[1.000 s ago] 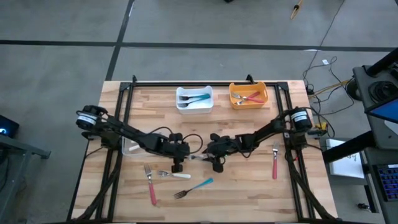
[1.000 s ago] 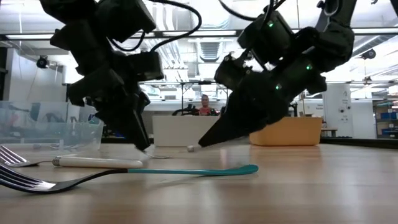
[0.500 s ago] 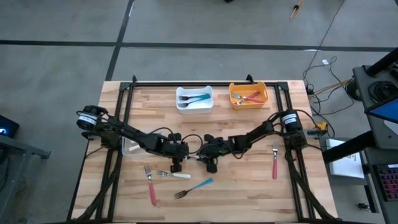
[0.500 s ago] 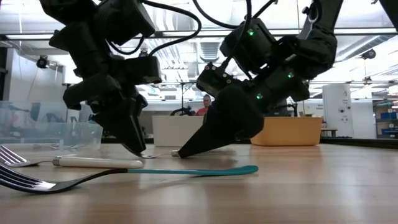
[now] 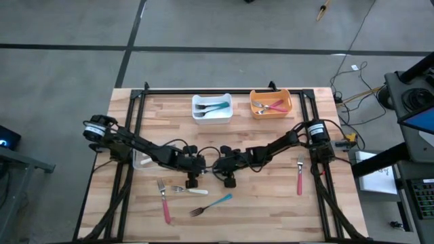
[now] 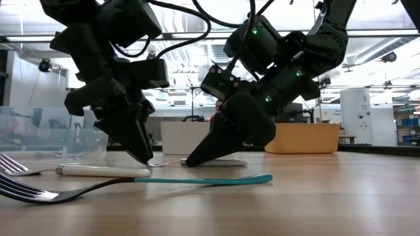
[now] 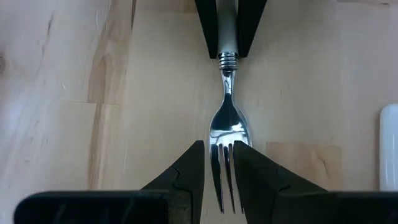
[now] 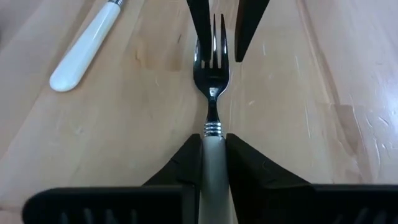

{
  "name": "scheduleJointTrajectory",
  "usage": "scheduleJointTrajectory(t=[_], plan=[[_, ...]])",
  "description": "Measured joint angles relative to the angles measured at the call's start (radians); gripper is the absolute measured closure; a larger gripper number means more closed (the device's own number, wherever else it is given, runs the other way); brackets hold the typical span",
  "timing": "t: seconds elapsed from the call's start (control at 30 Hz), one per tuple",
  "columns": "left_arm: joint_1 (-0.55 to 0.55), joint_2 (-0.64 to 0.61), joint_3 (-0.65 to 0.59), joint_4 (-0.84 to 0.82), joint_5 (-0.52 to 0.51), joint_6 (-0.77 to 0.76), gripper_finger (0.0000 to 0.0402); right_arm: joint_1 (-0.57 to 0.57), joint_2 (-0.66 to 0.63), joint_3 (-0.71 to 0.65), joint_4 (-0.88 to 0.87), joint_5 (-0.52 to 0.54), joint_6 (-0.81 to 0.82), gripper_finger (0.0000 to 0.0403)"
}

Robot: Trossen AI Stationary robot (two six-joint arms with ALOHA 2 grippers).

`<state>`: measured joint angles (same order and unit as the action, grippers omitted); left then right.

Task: Sort silverware by color (type)
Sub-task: Put the top white fork into the transparent bin

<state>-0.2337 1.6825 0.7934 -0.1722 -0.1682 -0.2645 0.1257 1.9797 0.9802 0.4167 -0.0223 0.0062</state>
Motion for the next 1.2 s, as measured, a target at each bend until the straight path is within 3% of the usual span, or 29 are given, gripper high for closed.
scheduleJointTrajectory(t=[0.5, 0.73, 0.9, 1.07, 1.2], plan=[[0.001, -0.030, 0.026, -0.015, -0.013, 0.046, 0.0335, 0.000, -0.053, -0.009, -0.042, -0.010, -0.008, 0.0363], [0.001, -0.055, 0.092, -0.056, -0.109, 0.124, 0.0335, -0.013, -0.141, -0.036, -0.119, 0.075, -0.041, 0.0363], [-0.002, -0.142, 0.103, -0.067, -0.186, 0.167, 0.0335, -0.023, -0.218, -0.096, -0.127, 0.110, -0.039, 0.0363], [-0.005, -0.276, 0.090, -0.023, -0.263, 0.224, 0.0335, -0.024, -0.290, -0.194, 0.003, 0.182, -0.026, 0.0363], [-0.007, -0.379, 0.048, 0.144, -0.272, 0.308, 0.0335, -0.023, -0.325, -0.258, 0.209, 0.256, -0.039, 0.0363]])
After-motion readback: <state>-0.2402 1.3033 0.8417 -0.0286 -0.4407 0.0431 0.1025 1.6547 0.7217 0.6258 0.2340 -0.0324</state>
